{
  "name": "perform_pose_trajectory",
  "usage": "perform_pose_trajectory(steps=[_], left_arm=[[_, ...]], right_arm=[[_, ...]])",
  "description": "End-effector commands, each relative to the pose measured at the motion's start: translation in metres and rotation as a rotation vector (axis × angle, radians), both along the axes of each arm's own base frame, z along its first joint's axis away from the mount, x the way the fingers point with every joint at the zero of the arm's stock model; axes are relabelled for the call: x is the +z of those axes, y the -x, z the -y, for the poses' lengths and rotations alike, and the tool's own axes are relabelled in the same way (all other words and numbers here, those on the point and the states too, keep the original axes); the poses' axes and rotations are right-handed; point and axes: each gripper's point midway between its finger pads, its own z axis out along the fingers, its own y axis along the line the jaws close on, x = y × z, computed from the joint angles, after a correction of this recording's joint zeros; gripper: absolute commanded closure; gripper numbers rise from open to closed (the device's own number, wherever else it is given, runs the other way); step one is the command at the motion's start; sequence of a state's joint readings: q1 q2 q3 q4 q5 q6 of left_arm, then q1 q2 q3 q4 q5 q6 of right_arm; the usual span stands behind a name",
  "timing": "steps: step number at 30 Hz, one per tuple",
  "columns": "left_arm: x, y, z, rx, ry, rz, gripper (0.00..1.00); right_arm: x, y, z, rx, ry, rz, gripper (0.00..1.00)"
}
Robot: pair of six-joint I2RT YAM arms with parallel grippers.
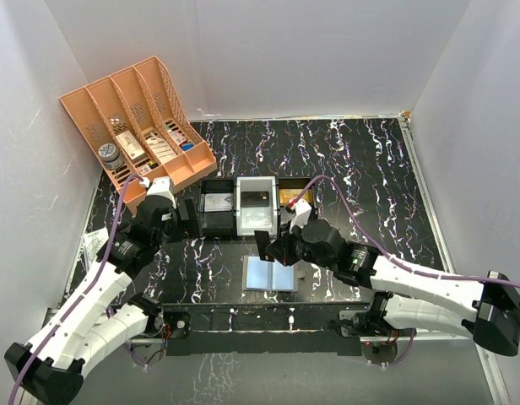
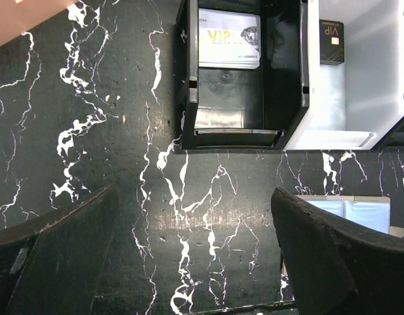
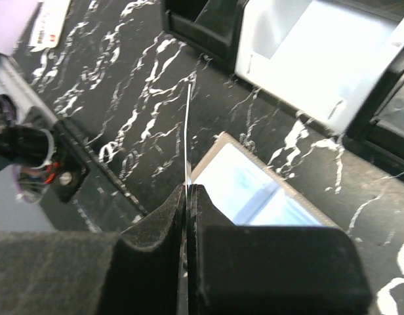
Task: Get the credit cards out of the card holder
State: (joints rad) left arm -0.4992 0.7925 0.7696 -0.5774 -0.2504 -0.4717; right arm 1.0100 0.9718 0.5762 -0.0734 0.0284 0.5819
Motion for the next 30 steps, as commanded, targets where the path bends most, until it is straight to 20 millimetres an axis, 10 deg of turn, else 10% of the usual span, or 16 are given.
perform_pose_trajectory(steps=[1,19,30], left_arm=[[0.008,-0.002,-0.01,0.021,-0.021,0.057,0.01],[-0.001,0.0,-0.015,0.055,-0.044,0.014,0.01],[-0.003,0.0,-0.025,0.108,-0.083,-0.001,0.01]], right_arm=[[0.037,-0.031,0.002,-0.07,0.07,0.234,1.0],[0.078,-0.09,-0.003,0.071,0.681,1.031,1.0],[0.037,-0.128,-0.044,0.233,0.83,0.909,1.0]])
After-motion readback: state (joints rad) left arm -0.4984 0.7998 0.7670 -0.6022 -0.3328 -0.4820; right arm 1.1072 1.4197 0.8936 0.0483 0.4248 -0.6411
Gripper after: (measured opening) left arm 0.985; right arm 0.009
